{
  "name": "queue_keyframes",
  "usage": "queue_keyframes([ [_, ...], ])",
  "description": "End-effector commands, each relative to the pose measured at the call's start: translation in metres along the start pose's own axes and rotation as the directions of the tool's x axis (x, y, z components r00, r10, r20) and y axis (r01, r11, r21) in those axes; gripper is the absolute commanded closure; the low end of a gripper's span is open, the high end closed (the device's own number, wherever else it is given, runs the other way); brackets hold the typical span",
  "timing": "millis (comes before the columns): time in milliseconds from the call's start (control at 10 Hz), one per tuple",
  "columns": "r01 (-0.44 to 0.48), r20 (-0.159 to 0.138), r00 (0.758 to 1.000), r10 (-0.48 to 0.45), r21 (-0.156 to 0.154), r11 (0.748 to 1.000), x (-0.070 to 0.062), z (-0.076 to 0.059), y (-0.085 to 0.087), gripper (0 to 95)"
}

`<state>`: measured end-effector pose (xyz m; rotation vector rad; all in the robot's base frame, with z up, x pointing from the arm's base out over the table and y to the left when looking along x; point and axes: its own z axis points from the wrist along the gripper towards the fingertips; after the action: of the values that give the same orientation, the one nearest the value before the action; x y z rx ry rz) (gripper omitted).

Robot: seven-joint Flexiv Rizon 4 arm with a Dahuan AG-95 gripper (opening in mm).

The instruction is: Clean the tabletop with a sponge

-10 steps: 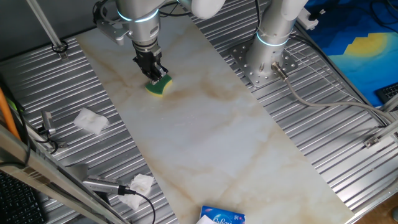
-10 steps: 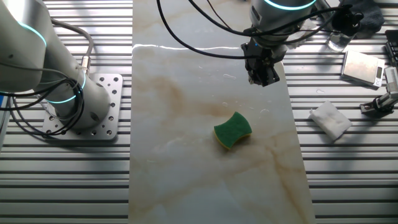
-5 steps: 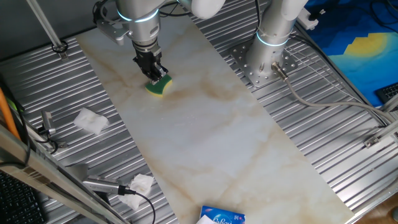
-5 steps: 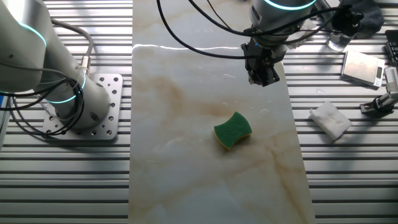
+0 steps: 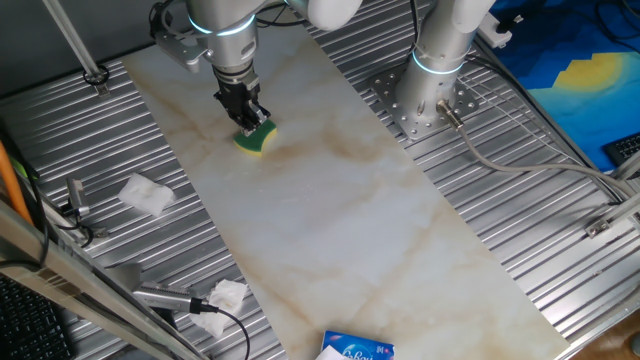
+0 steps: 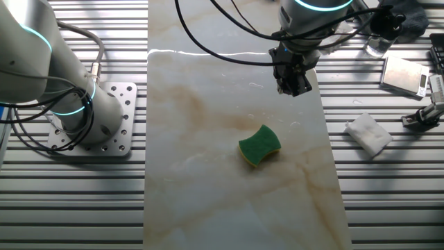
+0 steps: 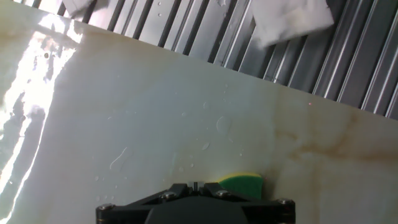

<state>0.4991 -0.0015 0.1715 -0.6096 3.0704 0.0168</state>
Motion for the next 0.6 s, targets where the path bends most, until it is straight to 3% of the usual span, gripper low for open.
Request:
queue_keyframes([
  [100, -0.004, 0.041, 0.999, 0.006, -0.045, 0.999, 0.0383, 0.0869, -0.0427, 95.0],
  [600, 0.03, 0.032, 0.999, -0.029, -0.034, 0.999, 0.0398, 0.0818, -0.0436, 95.0],
])
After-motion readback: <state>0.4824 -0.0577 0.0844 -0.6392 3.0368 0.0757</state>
